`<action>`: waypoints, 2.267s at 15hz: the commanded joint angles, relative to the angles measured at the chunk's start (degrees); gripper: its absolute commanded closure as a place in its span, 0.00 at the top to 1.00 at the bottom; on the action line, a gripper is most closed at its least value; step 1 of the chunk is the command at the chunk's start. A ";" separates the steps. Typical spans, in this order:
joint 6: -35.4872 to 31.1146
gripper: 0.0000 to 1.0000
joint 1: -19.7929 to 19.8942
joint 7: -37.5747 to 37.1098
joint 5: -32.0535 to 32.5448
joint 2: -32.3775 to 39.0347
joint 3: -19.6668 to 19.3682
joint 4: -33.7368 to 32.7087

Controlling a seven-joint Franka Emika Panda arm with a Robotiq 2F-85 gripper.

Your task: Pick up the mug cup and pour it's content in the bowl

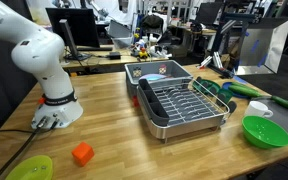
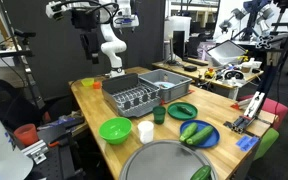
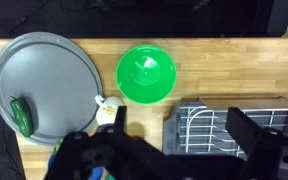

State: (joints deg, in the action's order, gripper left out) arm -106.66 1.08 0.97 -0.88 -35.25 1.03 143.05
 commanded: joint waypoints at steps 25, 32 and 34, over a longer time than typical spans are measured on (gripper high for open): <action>-4.08 1.00 0.53 -1.16 0.87 1.70 -0.87 0.72; -8.47 1.00 3.54 -9.36 -2.16 11.53 -3.98 1.79; -11.07 1.00 4.67 -13.62 -3.25 14.95 -4.58 1.59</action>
State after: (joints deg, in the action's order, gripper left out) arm -115.06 4.05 -7.48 -1.82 -24.09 -3.49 145.27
